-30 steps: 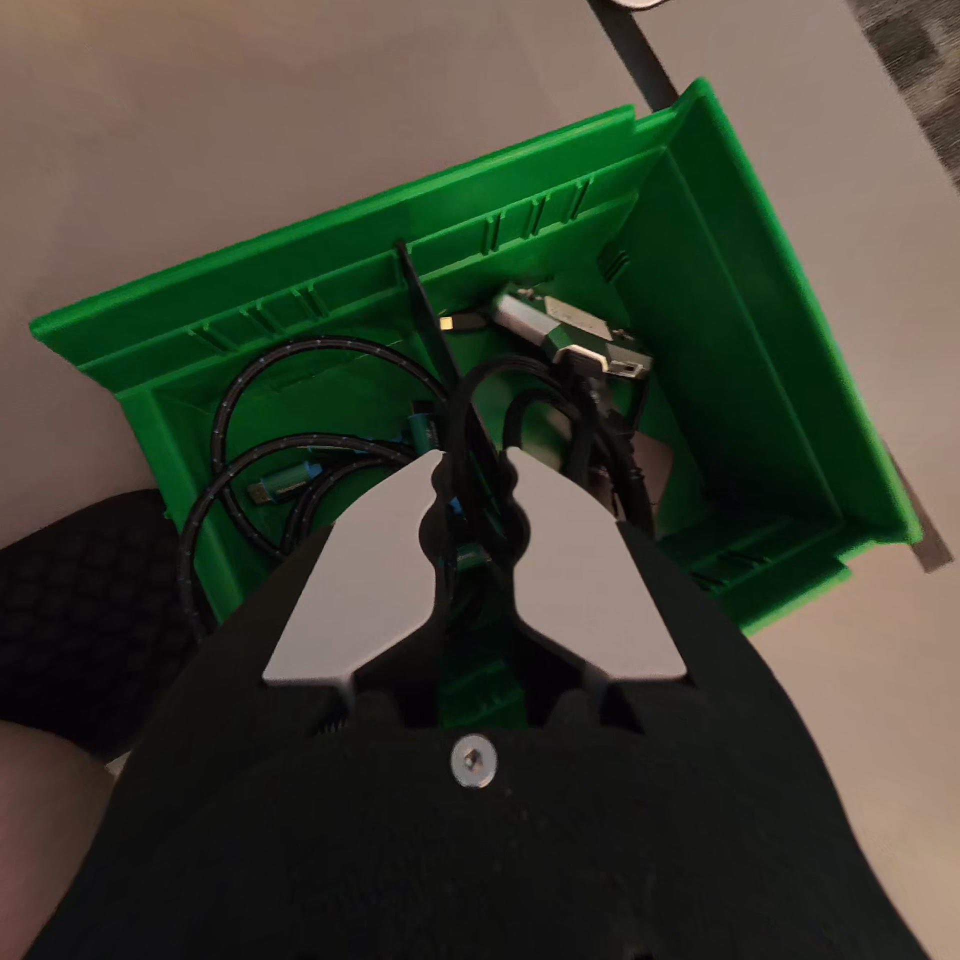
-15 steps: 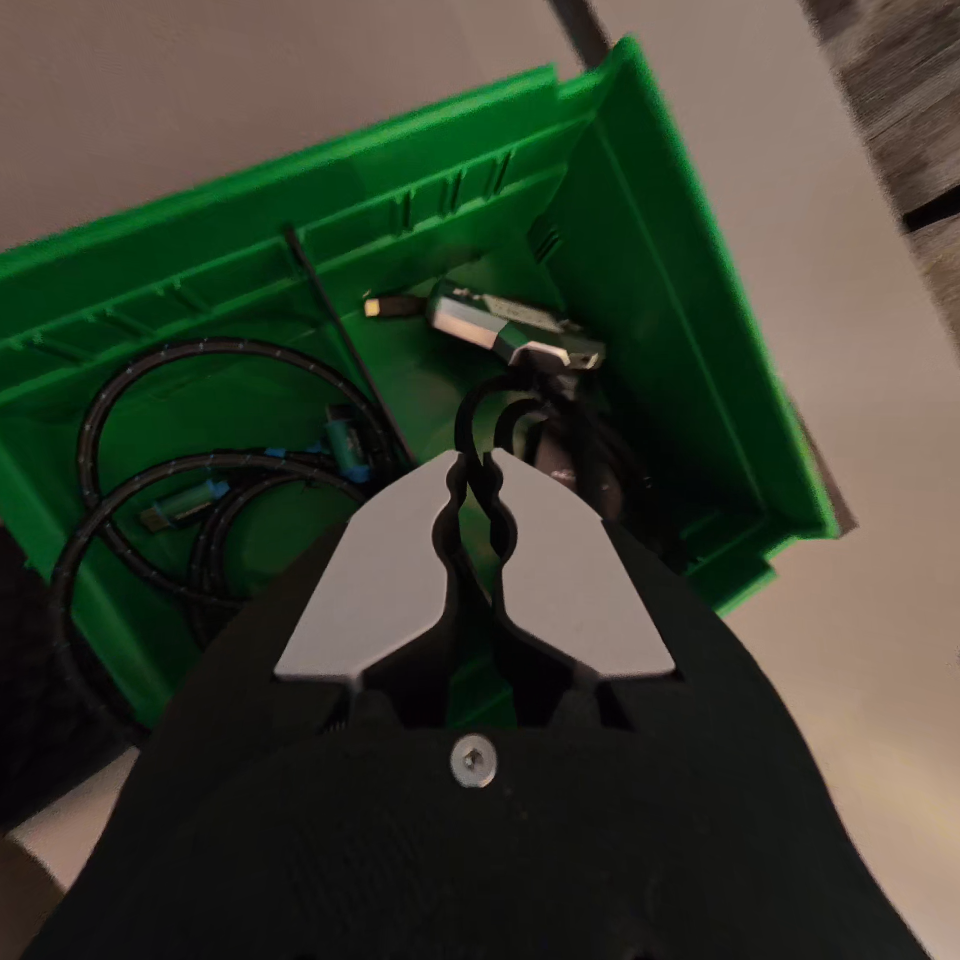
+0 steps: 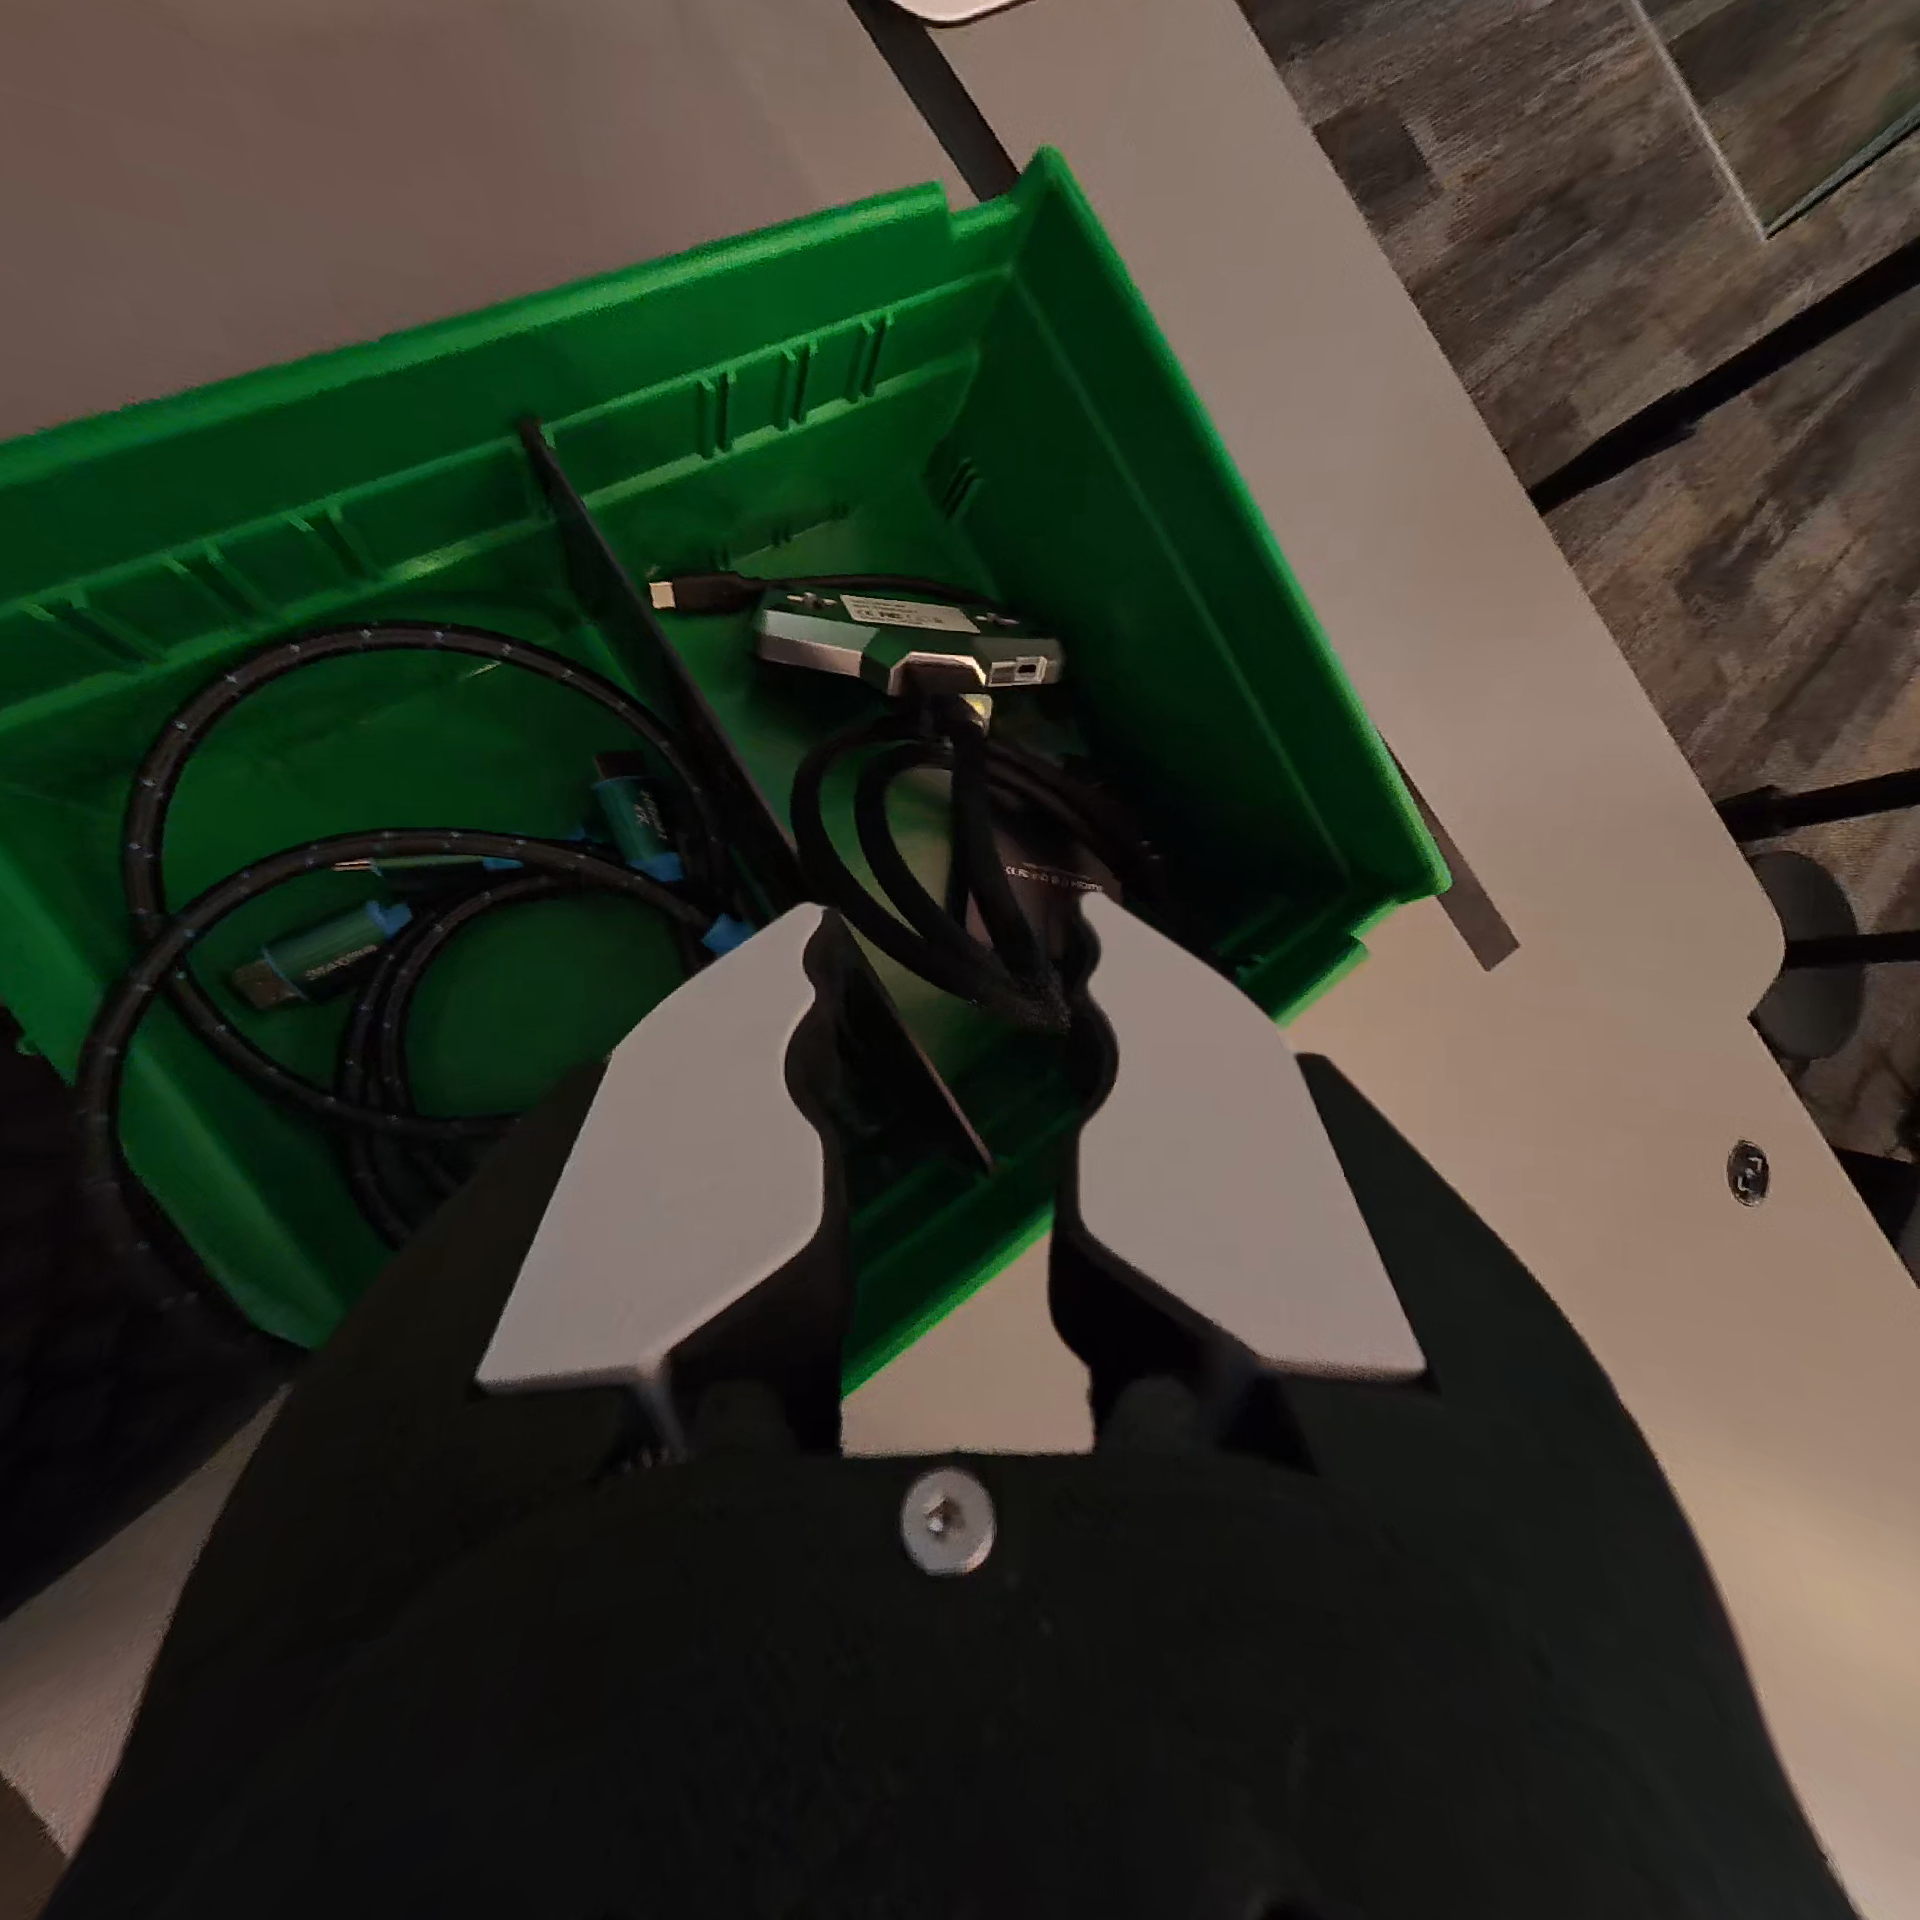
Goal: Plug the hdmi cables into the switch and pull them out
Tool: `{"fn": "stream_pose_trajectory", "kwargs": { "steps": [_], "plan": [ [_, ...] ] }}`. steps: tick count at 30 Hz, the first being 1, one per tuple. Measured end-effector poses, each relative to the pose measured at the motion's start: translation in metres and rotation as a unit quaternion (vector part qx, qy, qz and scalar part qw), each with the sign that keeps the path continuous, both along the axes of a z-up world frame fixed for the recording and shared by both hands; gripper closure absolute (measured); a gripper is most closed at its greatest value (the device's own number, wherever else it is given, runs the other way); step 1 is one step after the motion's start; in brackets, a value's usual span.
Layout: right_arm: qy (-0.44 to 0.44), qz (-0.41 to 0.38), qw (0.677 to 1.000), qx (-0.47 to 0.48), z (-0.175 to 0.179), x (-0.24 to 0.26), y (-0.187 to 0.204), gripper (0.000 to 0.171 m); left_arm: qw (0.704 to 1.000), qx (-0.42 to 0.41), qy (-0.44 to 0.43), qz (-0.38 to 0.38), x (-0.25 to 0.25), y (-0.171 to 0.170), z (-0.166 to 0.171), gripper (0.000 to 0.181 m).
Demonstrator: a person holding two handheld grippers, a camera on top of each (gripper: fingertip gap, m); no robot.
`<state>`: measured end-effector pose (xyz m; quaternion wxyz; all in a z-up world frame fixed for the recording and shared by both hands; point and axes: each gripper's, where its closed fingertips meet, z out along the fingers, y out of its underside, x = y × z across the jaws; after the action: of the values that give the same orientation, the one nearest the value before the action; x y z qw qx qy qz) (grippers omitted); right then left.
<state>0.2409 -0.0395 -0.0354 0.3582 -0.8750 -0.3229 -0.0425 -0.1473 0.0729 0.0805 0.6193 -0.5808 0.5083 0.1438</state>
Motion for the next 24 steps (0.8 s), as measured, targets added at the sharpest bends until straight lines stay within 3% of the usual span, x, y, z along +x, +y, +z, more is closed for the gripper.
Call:
{"fn": "stream_pose_trajectory", "kwargs": {
  "steps": [4,8,13,19,24],
  "plan": [
    [-0.008,-0.001,1.0,-0.022,-0.014,0.006,-0.001,0.125,1.0,-0.002,-0.001,0.003,-0.002,0.001,0.0,0.166],
    [-0.01,0.003,0.998,-0.055,-0.033,0.008,0.003,0.148,1.0,-0.004,0.0,0.004,-0.002,0.002,-0.001,0.166],
    [-0.013,-0.005,0.997,-0.07,-0.041,0.012,0.005,0.148,1.0,-0.004,0.003,0.008,-0.003,0.003,-0.002,0.166],
    [0.028,-0.078,0.997,0.001,0.004,0.031,-0.007,0.127,0.999,-0.012,-0.025,0.024,-0.021,0.001,0.011,0.165],
    [0.086,-0.175,0.978,-0.075,-0.004,0.05,-0.047,0.12,0.996,-0.046,-0.057,0.05,-0.048,-0.005,0.019,0.163]
  ]
}}
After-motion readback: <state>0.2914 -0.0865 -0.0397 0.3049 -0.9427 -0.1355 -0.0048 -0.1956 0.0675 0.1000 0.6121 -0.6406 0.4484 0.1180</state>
